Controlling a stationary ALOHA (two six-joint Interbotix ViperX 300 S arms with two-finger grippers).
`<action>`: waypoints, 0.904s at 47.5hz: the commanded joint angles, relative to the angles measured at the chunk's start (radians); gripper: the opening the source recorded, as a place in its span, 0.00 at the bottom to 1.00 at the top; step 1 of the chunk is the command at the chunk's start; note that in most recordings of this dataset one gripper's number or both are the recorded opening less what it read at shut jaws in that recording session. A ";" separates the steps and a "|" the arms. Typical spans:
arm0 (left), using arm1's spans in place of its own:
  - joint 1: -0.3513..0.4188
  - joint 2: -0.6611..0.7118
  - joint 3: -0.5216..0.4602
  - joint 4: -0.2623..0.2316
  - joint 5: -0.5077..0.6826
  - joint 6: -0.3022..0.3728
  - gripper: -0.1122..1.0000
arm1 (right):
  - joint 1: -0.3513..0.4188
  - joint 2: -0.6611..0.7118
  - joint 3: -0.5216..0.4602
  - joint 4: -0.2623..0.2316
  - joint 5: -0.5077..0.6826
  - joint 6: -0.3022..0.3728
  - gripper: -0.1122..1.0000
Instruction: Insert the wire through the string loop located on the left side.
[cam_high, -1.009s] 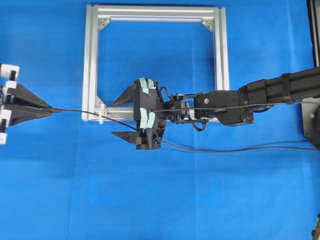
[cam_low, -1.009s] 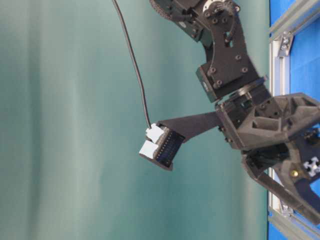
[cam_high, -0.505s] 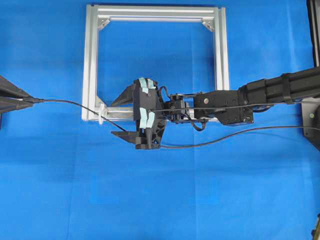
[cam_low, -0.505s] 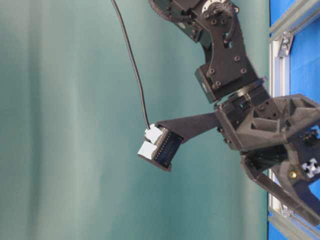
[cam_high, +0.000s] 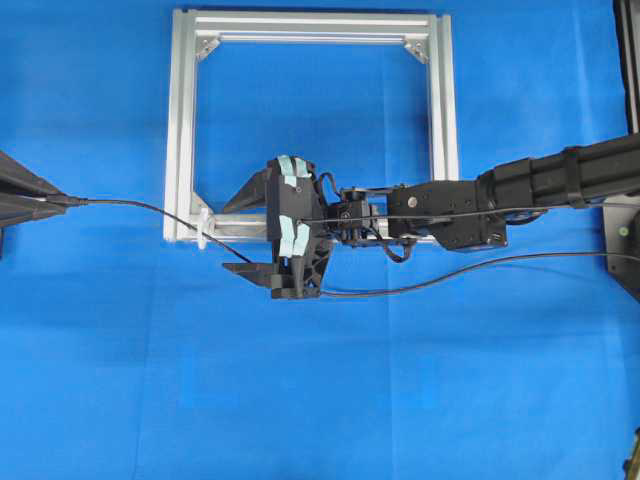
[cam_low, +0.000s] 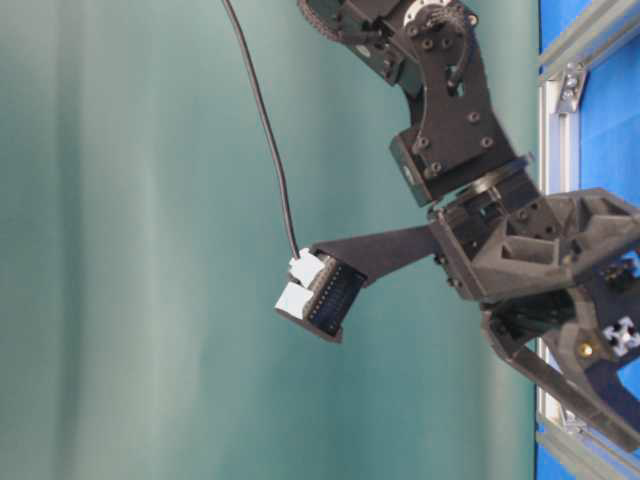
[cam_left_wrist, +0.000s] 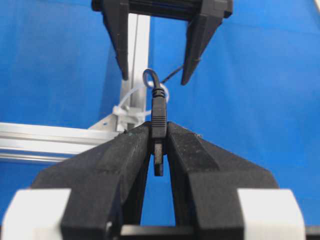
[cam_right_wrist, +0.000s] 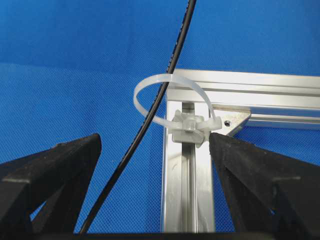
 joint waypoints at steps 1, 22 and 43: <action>0.002 0.015 -0.021 0.002 -0.005 -0.002 0.20 | 0.002 -0.021 -0.020 0.003 -0.008 0.002 0.98; 0.002 0.014 -0.021 0.002 -0.005 -0.002 0.87 | 0.002 -0.021 -0.021 0.003 -0.008 0.002 0.98; 0.002 0.011 -0.025 0.002 -0.089 -0.002 0.87 | 0.002 -0.101 -0.040 0.003 0.054 0.002 0.98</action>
